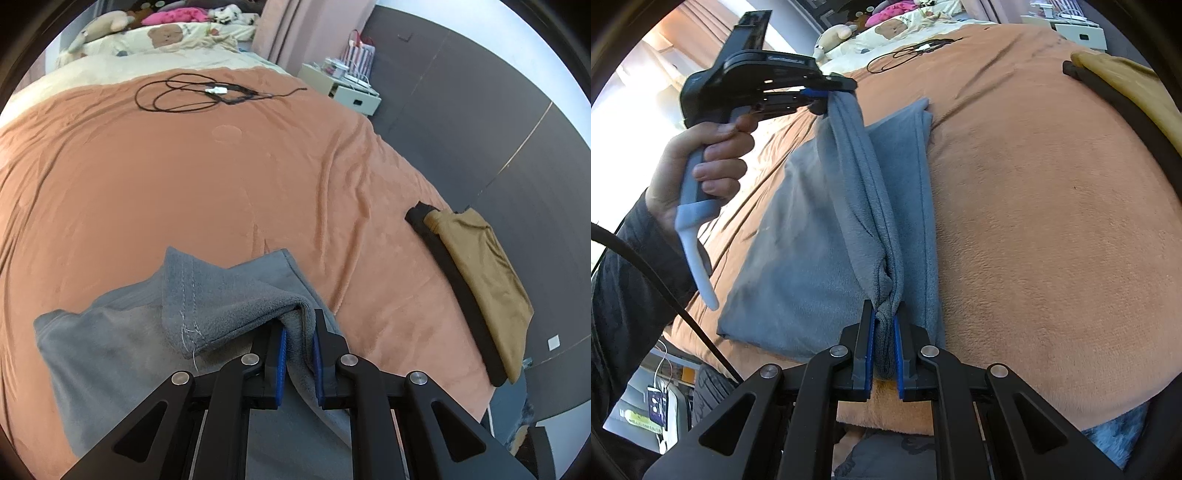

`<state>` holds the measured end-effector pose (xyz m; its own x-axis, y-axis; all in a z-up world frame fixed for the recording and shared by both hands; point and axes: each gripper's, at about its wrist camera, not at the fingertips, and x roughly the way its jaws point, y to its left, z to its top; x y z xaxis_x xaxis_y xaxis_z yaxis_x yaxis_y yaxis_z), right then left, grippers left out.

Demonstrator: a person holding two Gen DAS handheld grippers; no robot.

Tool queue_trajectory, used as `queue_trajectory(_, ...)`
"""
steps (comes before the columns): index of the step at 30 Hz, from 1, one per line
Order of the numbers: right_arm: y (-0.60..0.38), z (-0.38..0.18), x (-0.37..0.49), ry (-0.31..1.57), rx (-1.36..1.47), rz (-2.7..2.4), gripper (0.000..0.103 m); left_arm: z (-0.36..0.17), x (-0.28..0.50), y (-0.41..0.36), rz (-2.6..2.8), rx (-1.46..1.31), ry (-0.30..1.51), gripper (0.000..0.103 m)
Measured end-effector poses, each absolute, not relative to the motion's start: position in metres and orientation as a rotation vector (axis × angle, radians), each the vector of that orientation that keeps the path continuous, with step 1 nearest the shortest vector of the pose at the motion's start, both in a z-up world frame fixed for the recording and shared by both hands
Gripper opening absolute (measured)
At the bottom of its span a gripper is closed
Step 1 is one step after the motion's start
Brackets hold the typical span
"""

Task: Fold small clothes
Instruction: 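Lift the shirt end with the left tool and fold it toward the right tool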

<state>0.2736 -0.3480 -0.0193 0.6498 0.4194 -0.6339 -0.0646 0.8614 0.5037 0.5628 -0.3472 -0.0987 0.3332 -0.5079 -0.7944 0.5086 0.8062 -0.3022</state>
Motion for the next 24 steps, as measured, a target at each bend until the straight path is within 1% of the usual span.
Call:
queue_trajectory(10,-0.349,-0.028,0.272,0.829,0.496,0.275,0.005,-0.122,0.57,-0.369,-0.689,0.041,1.062,0.012)
queue_trajectory(19,-0.347,-0.025,0.272,0.832,0.495,0.261,0.005,-0.128,0.57,-0.387,-0.7,0.084,1.055,0.012)
queue_trajectory(21,-0.346,-0.026,0.273,0.836,0.496,0.258,0.005,-0.129,0.572,-0.389,-0.678,0.104,1.06,0.015)
queue_trajectory(24,-0.344,-0.026,0.275,0.843,0.491,0.253,0.005,-0.119,0.575,-0.383,-0.662,0.072,1.041,0.024)
